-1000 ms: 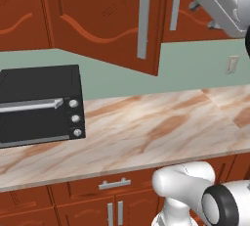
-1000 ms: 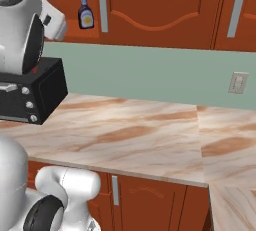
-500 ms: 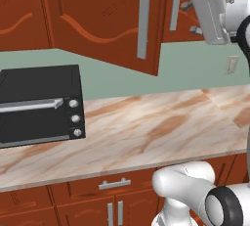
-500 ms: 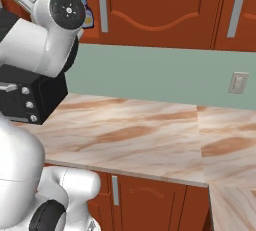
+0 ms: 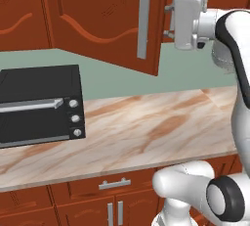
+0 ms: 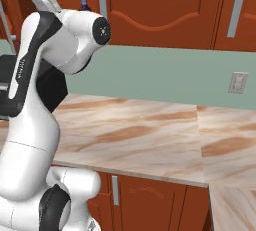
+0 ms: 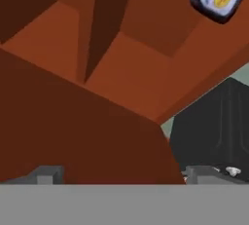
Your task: Move the condiment bottle and oil and vinegar bottle from the cabinet to the dining counter.
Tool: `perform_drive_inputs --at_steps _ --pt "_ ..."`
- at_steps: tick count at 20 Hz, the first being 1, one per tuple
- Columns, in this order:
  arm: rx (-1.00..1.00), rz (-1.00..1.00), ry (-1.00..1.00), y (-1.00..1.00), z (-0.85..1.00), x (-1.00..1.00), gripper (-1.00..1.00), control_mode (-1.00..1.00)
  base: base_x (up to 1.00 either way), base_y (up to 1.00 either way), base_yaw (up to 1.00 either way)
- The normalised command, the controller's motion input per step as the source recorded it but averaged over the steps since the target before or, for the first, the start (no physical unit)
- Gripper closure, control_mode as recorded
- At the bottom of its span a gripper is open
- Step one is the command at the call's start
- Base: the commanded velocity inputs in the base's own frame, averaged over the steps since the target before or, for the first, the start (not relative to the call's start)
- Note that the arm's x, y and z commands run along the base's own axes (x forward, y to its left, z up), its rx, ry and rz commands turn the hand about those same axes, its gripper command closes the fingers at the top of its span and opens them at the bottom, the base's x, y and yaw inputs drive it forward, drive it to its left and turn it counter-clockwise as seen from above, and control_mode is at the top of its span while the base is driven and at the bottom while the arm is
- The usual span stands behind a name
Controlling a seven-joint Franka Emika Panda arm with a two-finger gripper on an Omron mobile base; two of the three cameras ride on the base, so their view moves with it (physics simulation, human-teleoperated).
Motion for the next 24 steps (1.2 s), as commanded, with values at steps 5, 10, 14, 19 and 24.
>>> perform_drive_inputs --at_steps 5,10,14,19,24 --pt "0.12 0.42 0.21 0.27 0.00 0.41 -1.00 -1.00 0.00 0.00 0.00" --pt "0.14 0.42 0.11 0.23 0.00 0.37 -1.00 -1.00 0.00 0.00 0.00" --pt "0.03 0.40 0.00 0.30 0.00 0.16 -1.00 -1.00 0.00 0.00 0.00" --pt "0.00 0.39 -0.01 0.35 -0.01 -0.09 -1.00 -1.00 0.00 0.00 0.00" --pt "-0.07 0.35 -0.07 0.39 0.00 -0.55 -1.00 -1.00 0.00 0.00 0.00"
